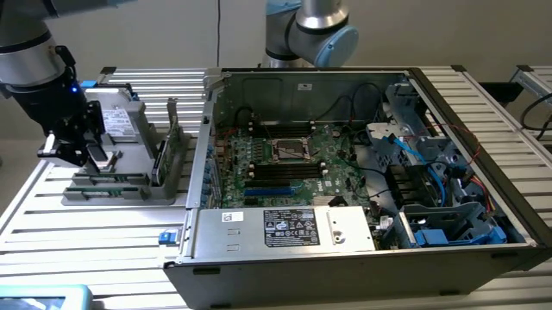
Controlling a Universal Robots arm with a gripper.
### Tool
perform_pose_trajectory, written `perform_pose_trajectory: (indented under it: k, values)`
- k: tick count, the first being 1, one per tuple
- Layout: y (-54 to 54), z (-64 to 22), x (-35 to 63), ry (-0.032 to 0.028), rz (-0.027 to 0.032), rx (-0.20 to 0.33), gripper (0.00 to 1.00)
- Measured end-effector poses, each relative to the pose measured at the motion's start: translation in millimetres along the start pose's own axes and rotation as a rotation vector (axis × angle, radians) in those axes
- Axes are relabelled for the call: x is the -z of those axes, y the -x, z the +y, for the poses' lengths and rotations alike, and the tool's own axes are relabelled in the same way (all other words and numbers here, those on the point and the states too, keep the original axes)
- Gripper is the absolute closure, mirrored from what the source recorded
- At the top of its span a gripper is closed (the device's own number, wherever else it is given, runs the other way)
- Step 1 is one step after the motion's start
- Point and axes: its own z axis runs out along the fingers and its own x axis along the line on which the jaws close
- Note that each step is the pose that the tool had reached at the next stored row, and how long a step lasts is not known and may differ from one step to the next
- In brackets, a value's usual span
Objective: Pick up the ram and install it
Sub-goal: 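Pick up the ram and move it above insertion slot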
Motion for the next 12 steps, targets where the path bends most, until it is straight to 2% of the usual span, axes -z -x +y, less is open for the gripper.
perform_pose_trajectory:
  k: [6,10,12]
  values:
    - [0.3,0.3,-11.1,0.0000,-0.0008,0.000,0.62]
    - [0.6,0.5,-18.1,0.0006,-0.0070,0.000,0.62]
    - [0.8,0.8,-21.8,0.0007,-0.0077,0.000,0.62]
